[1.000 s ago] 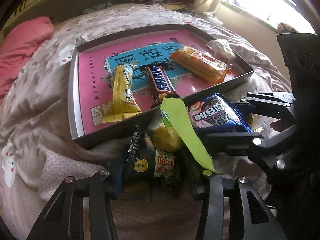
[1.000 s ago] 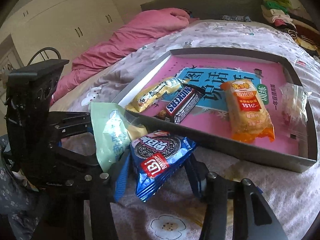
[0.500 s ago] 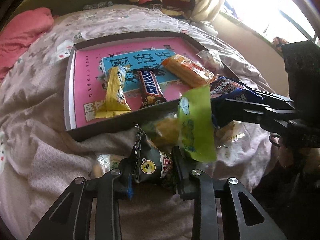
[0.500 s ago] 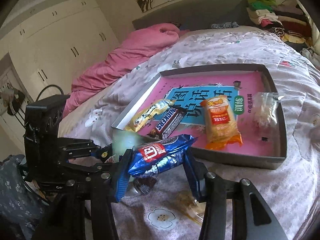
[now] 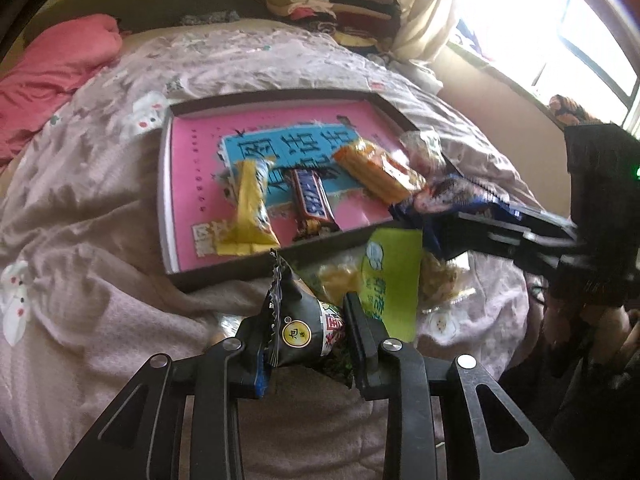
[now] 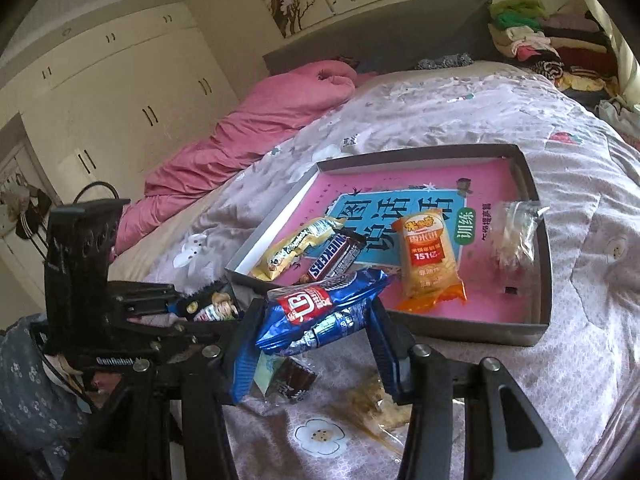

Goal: Organize snacks
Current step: 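Lift the blue cookie bag with the right tool while the left tool lifts the dark snack bag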

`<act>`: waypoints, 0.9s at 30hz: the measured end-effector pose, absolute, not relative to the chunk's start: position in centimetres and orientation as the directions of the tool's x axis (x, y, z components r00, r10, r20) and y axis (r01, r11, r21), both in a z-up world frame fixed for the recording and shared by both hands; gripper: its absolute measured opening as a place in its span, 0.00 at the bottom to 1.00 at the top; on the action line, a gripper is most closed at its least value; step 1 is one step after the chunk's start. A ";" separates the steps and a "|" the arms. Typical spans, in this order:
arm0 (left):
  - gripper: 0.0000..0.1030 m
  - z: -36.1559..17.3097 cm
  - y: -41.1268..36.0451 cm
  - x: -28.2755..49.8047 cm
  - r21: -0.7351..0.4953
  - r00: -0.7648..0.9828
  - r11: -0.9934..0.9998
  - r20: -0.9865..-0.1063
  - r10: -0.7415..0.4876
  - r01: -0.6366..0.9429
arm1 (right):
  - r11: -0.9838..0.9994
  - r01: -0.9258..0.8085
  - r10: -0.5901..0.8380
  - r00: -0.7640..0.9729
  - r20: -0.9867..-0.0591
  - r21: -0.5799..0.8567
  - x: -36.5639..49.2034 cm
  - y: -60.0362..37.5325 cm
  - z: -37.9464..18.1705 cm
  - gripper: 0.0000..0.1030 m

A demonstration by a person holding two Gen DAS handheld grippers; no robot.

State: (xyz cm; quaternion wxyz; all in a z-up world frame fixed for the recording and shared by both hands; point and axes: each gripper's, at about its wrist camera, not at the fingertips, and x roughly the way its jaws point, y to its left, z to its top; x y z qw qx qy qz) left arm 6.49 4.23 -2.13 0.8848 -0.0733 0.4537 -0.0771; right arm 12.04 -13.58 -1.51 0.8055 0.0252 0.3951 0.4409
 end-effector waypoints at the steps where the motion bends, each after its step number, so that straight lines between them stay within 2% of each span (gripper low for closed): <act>1: 0.31 -1.8 4.4 6.5 -0.200 0.583 0.978 -0.787 -0.200 0.066 | 0.609 -0.692 0.730 0.298 -0.615 0.388 12.0 -13.5 -1.5 0.49; 27: 0.31 1.9 3.8 6.9 -0.179 0.644 0.984 -0.751 -0.146 0.015 | 0.624 -0.687 0.746 0.382 -0.546 0.371 12.2 -14.8 0.8 0.49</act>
